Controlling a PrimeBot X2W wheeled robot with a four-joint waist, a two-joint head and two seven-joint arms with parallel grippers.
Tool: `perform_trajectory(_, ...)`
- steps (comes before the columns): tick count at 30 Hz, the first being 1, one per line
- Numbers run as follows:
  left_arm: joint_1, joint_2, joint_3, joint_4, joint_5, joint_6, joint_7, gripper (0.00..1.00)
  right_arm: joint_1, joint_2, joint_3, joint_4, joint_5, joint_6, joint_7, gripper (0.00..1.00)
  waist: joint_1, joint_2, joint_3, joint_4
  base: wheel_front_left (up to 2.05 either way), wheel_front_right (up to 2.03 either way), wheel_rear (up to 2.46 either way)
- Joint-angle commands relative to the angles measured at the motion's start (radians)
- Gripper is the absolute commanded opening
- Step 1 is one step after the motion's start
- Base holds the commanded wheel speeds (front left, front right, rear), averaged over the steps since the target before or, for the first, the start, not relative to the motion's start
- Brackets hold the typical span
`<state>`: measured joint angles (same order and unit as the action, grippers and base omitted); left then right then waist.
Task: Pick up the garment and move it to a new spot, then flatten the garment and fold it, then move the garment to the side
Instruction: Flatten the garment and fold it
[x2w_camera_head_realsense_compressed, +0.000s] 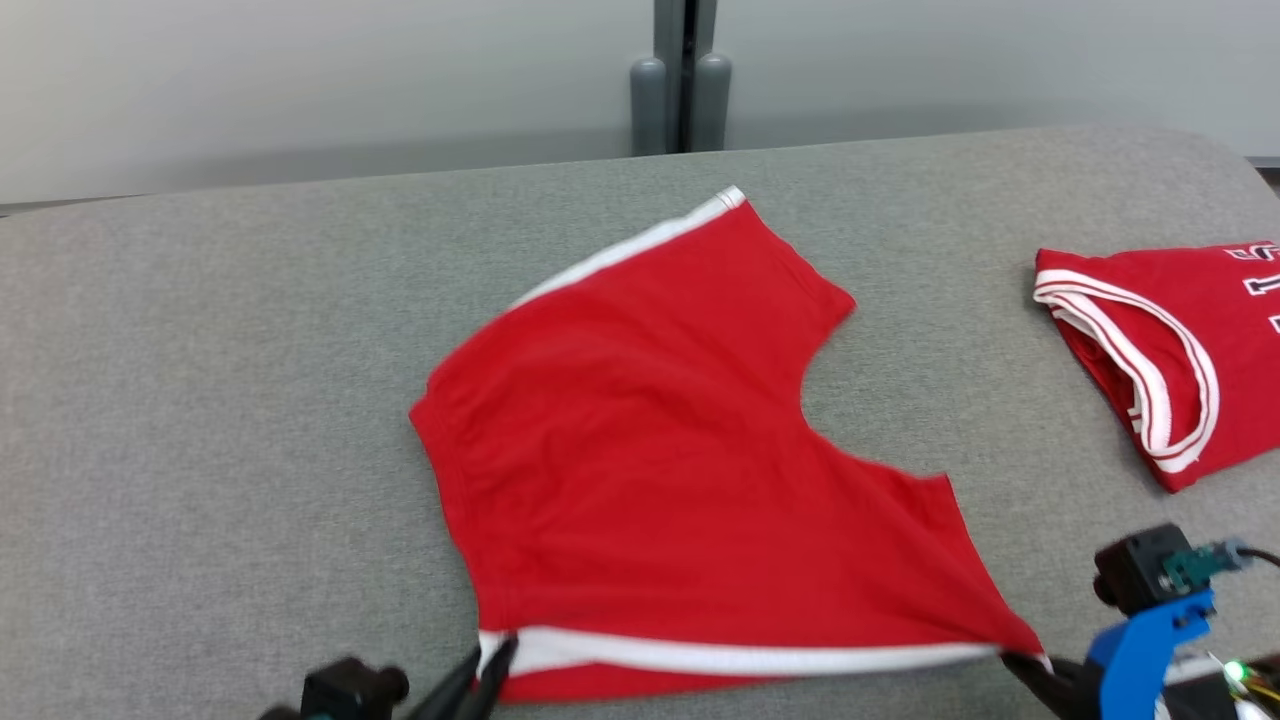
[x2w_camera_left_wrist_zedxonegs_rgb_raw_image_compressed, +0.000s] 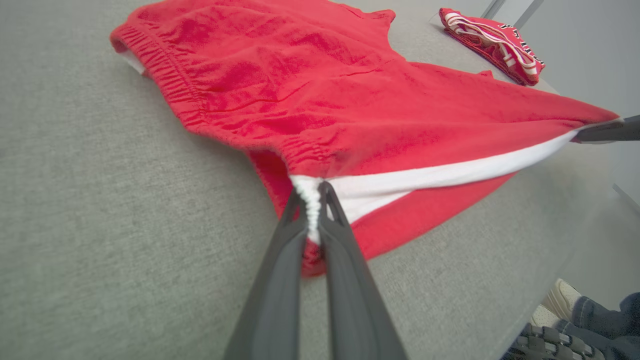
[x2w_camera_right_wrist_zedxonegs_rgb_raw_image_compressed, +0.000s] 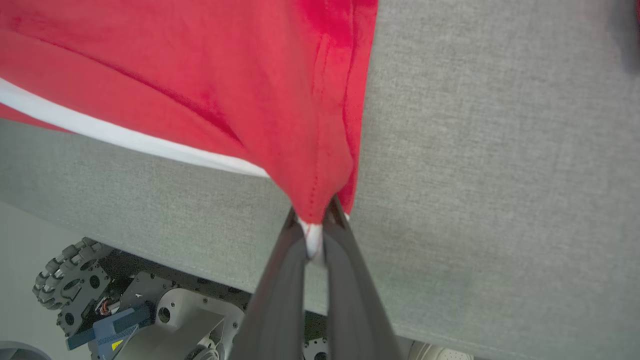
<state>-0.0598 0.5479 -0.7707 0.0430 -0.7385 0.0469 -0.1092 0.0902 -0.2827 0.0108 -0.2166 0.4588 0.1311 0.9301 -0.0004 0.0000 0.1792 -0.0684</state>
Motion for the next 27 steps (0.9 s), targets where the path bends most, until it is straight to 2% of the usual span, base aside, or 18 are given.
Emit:
perform_trajectory(1, 0.029, 0.029, -0.003, -0.041, -0.002, 0.018, 0.022, 0.00, 0.041, 0.002, -0.022, -0.050, -0.015, -0.001, 0.044, 0.00, 0.0004, 0.0000, 0.002, 0.006, 0.00, 0.00, 0.00)
perform_trajectory(4, 0.085, 0.082, -0.010, -0.158, -0.020, 0.055, 0.082, 0.00, 0.111, 0.007, -0.072, -0.171, -0.033, -0.001, 0.145, 0.00, 0.0004, 0.0000, 0.011, 0.013, 0.00, 0.00, 0.00)
perform_trajectory(6, 0.105, 0.098, 0.004, -0.221, -0.043, 0.069, 0.096, 0.00, 0.116, 0.013, -0.098, -0.224, -0.041, -0.001, 0.175, 0.00, 0.0004, 0.0000, 0.016, 0.019, 0.00, 0.00, 0.00)
perform_trajectory(11, 0.039, 0.106, 0.033, -0.280, -0.046, 0.062, 0.111, 0.00, 0.011, -0.032, -0.080, -0.257, -0.071, -0.001, 0.213, 0.00, 0.0004, 0.0000, 0.023, 0.036, 0.00, 0.00, 0.00)
perform_trajectory(16, -0.082, 0.038, 0.062, -0.240, -0.057, 0.044, 0.111, 0.00, -0.200, -0.072, -0.035, -0.187, -0.050, 0.000, 0.199, 0.00, 0.0004, 0.0000, 0.051, 0.064, 0.00, 0.00, 0.00)
perform_trajectory(22, -0.214, -0.061, 0.108, -0.131, -0.095, 0.031, 0.082, 0.00, -0.446, -0.102, 0.020, -0.042, -0.027, 0.000, 0.137, 0.00, 0.0004, 0.0000, 0.110, 0.118, 0.00, 0.00, 0.00)
perform_trajectory(24, -0.234, -0.076, 0.111, -0.109, -0.102, 0.025, 0.079, 0.00, -0.481, -0.108, 0.027, -0.019, -0.027, 0.000, 0.126, 0.00, 0.0004, 0.0000, 0.123, 0.129, 0.00, 0.00, 0.00)
perform_trajectory(27, -0.286, -0.128, 0.119, -0.041, -0.123, 0.007, 0.064, 0.00, -0.576, -0.130, 0.053, 0.057, -0.024, 0.000, 0.094, 0.00, 0.0004, 0.0000, 0.156, 0.160, 0.00, 0.00, 0.00)
